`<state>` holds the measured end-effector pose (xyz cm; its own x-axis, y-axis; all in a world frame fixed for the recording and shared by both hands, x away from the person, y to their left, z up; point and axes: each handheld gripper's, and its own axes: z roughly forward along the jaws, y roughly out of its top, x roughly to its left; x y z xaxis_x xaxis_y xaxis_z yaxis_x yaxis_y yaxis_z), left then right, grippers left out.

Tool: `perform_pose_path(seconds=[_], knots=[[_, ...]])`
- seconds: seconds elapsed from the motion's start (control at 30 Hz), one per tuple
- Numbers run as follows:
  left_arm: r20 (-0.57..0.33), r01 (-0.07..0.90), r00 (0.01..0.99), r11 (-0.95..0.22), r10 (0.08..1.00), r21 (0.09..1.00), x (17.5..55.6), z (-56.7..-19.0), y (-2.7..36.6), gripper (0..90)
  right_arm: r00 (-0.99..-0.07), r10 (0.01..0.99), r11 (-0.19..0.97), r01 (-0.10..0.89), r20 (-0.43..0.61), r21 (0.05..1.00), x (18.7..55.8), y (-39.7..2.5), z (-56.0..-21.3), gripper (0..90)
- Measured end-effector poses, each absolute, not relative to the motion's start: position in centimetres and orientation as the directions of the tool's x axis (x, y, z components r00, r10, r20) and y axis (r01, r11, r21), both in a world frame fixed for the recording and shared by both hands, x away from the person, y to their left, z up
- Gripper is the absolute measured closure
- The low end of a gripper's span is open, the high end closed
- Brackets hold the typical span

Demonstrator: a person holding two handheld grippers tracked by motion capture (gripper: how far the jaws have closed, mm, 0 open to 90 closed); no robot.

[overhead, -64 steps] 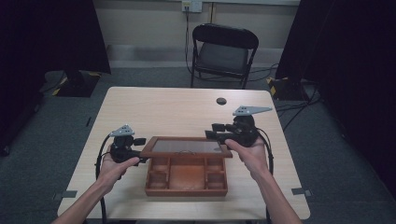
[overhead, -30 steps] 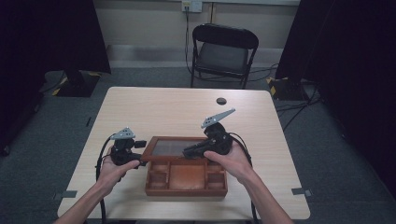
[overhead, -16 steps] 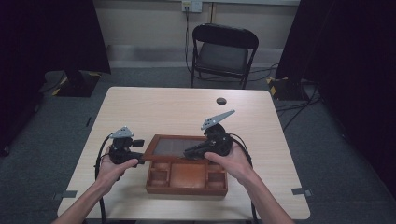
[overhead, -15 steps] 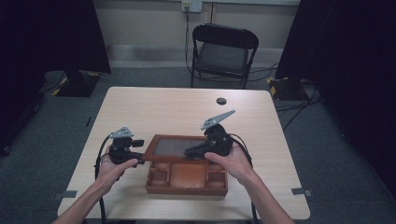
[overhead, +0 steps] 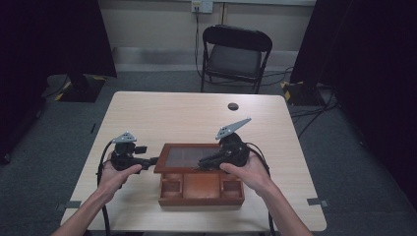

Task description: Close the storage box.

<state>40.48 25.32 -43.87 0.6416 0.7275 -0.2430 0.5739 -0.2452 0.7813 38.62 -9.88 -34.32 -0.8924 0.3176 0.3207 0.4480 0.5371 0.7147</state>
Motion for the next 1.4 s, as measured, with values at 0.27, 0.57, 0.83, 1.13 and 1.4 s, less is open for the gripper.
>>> perform_pose_path(seconds=[0.27,0.57,0.83,1.13,1.4], knots=[[-0.249,0.582,0.609,-0.210,0.753,0.786,41.0,-43.6,26.7,18.2,-0.895,0.313,0.553,0.444,0.317,0.705,38.3,-9.8,-34.7,82.0],[-0.252,0.588,0.592,-0.196,0.766,0.785,41.4,-43.6,27.5,18.2,-0.902,0.318,0.549,0.426,0.291,0.719,37.4,-9.7,-35.6,82.0],[-0.255,0.597,0.586,-0.196,0.770,0.778,41.5,-43.8,27.5,18.2,-0.898,0.318,0.566,0.437,0.304,0.699,36.6,-9.6,-37.3,81.9],[-0.247,0.595,0.602,-0.221,0.759,0.772,41.5,-43.9,27.1,18.2,-0.900,0.307,0.580,0.435,0.310,0.688,36.4,-9.2,-38.2,82.2],[-0.252,0.595,0.603,-0.217,0.757,0.774,41.4,-43.9,27.1,18.2,-0.892,0.309,0.622,0.451,0.329,0.640,36.5,-8.2,-40.5,82.5]])
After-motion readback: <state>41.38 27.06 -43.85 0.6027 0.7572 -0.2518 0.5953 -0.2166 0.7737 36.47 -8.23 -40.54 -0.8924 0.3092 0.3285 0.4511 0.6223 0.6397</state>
